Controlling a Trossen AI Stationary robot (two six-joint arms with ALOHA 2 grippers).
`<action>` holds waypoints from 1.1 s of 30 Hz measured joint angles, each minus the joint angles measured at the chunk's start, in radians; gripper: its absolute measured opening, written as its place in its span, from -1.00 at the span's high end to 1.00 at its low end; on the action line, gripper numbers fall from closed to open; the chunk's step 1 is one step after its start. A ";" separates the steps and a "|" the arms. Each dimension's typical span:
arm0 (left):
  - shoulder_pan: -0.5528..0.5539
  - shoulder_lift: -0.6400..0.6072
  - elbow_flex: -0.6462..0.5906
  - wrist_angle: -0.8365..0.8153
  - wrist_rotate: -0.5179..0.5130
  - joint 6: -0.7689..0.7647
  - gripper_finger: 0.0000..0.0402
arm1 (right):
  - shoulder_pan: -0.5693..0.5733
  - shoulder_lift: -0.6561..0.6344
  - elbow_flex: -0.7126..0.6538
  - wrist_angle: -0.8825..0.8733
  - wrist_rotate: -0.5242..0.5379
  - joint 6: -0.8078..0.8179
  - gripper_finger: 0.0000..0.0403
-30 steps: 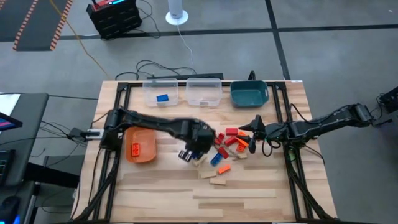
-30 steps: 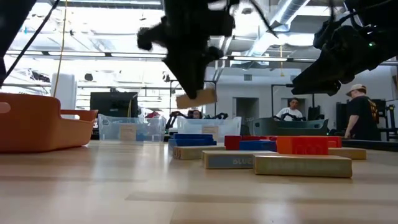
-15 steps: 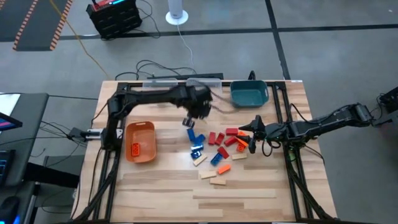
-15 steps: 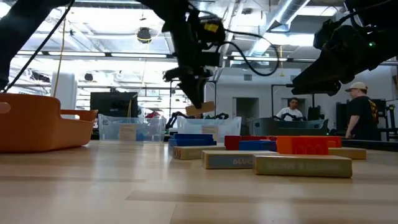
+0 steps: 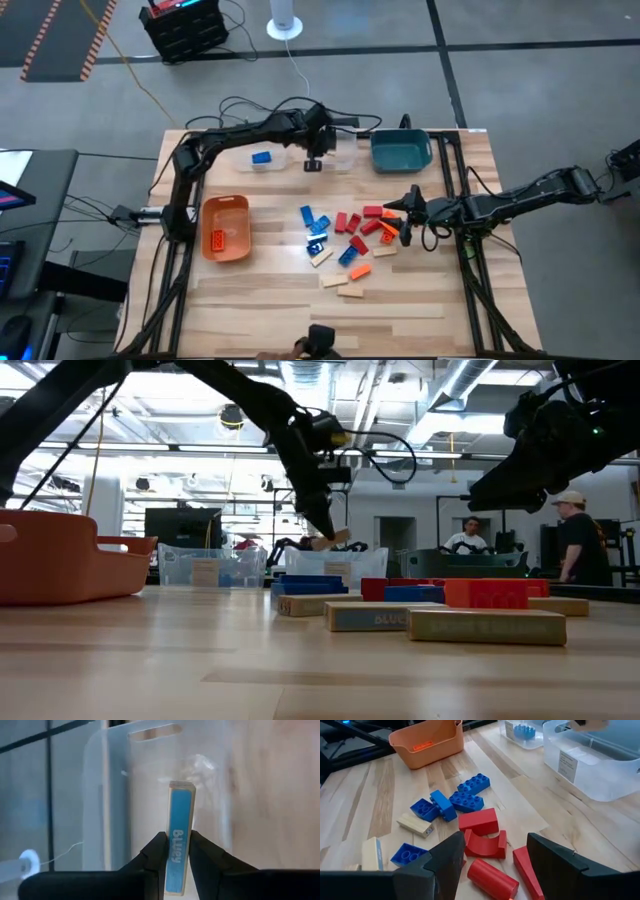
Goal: Sort blocks
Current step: Put the light brown block into the right transparent bin, then put the blue game piece into the left transparent bin
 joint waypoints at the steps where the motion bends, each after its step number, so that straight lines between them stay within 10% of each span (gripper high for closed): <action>1: 0.000 0.005 0.000 -0.002 -0.013 -0.001 0.65 | 0.000 0.000 0.000 0.000 0.000 0.000 -0.24; 20: -0.167 -0.088 0.001 -0.192 -0.172 -0.061 0.16 | 0.006 0.000 0.000 -0.009 0.001 0.000 -0.24; 33: -0.500 -0.069 0.000 -0.314 -0.100 -0.491 0.16 | 0.010 0.000 0.000 -0.012 0.002 0.023 -0.24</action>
